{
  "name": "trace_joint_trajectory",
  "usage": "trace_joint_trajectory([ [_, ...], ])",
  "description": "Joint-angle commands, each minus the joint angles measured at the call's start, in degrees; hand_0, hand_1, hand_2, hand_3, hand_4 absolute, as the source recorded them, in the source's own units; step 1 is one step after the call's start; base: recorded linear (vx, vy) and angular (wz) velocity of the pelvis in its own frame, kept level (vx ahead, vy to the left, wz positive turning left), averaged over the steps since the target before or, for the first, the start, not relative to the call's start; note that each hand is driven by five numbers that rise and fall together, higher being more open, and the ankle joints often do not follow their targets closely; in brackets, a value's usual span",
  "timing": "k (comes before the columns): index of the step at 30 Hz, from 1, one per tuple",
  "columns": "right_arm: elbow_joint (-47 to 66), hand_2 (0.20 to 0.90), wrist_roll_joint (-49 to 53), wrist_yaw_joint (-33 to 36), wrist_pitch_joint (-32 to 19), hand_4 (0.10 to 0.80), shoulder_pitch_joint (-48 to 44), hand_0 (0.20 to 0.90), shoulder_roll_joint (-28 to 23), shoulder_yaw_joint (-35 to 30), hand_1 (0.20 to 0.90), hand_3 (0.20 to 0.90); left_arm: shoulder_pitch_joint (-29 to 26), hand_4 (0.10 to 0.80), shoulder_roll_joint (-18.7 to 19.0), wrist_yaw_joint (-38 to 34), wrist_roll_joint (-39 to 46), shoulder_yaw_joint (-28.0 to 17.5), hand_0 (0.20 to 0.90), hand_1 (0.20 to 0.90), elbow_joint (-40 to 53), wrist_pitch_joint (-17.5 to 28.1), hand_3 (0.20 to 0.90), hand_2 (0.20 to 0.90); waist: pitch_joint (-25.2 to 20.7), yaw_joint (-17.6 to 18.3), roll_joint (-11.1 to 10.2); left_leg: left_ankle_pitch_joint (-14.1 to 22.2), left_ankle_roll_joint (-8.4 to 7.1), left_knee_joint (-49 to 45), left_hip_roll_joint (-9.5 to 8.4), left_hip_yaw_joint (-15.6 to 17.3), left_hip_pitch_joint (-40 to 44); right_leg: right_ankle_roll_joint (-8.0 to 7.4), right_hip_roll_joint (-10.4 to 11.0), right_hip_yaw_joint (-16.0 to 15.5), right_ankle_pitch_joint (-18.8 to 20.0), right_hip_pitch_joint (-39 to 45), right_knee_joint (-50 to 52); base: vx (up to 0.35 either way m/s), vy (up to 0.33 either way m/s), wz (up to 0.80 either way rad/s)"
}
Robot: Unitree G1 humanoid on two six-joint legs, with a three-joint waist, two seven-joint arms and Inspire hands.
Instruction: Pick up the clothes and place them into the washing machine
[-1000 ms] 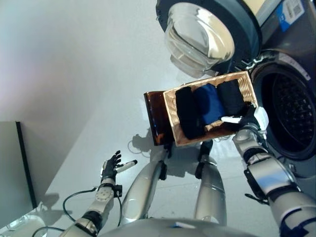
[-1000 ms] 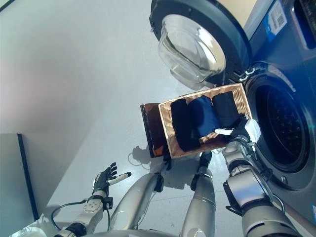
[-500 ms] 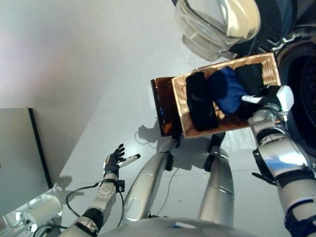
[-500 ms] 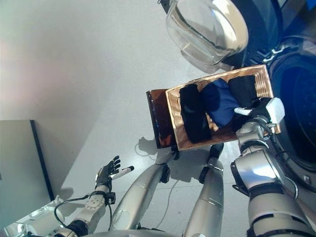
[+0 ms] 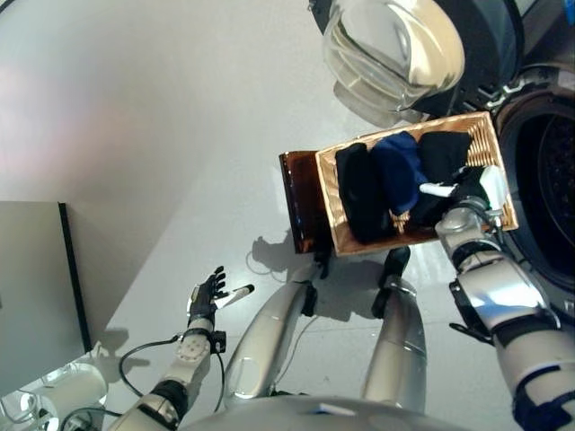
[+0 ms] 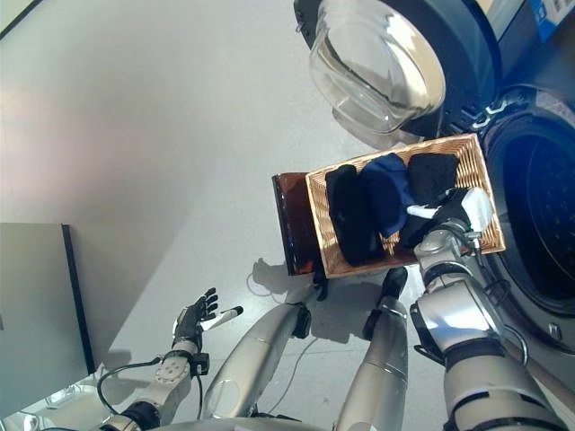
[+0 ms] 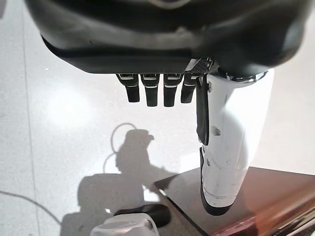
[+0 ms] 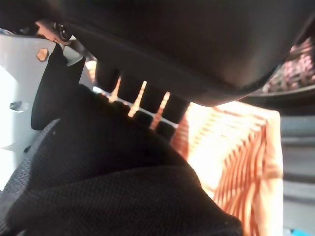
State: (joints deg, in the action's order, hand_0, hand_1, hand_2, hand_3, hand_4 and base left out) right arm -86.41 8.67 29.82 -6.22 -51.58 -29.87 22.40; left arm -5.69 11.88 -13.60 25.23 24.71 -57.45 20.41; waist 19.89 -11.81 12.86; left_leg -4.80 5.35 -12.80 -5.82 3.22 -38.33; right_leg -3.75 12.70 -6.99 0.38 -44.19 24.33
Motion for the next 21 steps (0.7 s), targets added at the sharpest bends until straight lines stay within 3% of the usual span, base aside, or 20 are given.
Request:
trace_joint_trajectory([
  [1,5.2,0.200,2.9,0.2,-4.8,0.300,1.1,0.200,-2.1,-0.9,0.200,0.200,1.0,0.800,1.6,-0.6,-0.7,-4.3,0.900,0.900,-5.1,1.3,0.900,0.900,-1.5,-0.8,0.0,3.5,-5.95,-0.9,-0.28,-3.2,-0.1,-0.61,0.3,-1.7,-2.1,8.7,-3.5,0.005,-0.071,0.14],
  [8,7.8,0.200,4.0,-0.9,-5.8,0.300,6.0,0.200,0.0,-2.7,0.200,0.200,1.1,0.800,1.1,0.0,-1.7,-5.2,0.900,0.900,-7.0,0.6,0.900,0.900,-2.0,0.4,-3.4,3.2,-5.99,0.7,0.56,-3.6,3.4,-0.76,-0.5,-2.3,-0.5,13.2,-7.8,-0.004,-0.035,0.04],
  [16,7.4,0.200,4.1,-1.5,-6.0,0.300,7.3,0.200,0.6,-2.6,0.200,0.200,-1.2,0.800,1.2,-0.3,-1.5,-6.6,0.900,0.900,-10.0,0.4,0.900,0.900,-2.2,0.9,-4.3,3.0,-5.97,0.2,0.78,-3.7,3.1,-0.26,-1.0,-2.4,-0.5,12.9,-7.8,-0.017,-0.012,-0.03],
  [17,7.5,0.458,4.0,-1.6,-5.9,0.484,7.3,0.458,0.6,-2.6,0.458,0.458,-1.3,0.800,1.3,-0.4,-1.4,-6.8,0.900,0.900,-10.2,0.4,0.900,0.900,-2.2,0.9,-4.3,3.0,-5.98,0.2,0.83,-3.7,3.0,-0.22,-1.0,-2.3,-0.5,12.8,-7.7,0.000,0.000,0.00],
  [18,7.7,0.782,3.9,-1.6,-5.9,0.716,7.3,0.782,0.7,-2.4,0.782,0.782,-1.3,0.800,1.4,-0.4,-1.4,-6.9,0.900,0.900,-10.4,0.3,0.900,0.900,-2.1,1.0,-4.3,3.1,-5.97,0.1,0.87,-3.7,2.9,-0.21,-1.0,-2.3,-0.5,12.7,-7.6,0.000,0.000,0.00],
  [19,7.9,0.900,3.9,-1.7,-5.9,0.800,7.3,0.900,0.8,-2.3,0.900,0.900,-1.2,0.800,1.4,-0.4,-1.3,-7.1,0.900,0.900,-10.7,0.3,0.900,0.900,-2.1,1.1,-4.3,3.0,-5.98,0.1,0.92,-3.6,2.9,-0.19,-1.1,-2.2,-0.5,12.6,-7.5,0.000,0.000,0.00],
  [21,8.0,0.900,3.7,-1.6,-5.8,0.800,7.5,0.900,0.9,-2.4,0.900,0.900,-1.1,0.800,1.5,-0.5,-1.2,-7.5,0.900,0.900,-11.0,0.3,0.900,0.900,-2.0,1.1,-4.2,3.1,-5.97,0.0,0.90,-3.5,2.9,-0.15,-1.1,-2.1,-0.6,12.4,-7.3,0.000,0.000,0.00],
])
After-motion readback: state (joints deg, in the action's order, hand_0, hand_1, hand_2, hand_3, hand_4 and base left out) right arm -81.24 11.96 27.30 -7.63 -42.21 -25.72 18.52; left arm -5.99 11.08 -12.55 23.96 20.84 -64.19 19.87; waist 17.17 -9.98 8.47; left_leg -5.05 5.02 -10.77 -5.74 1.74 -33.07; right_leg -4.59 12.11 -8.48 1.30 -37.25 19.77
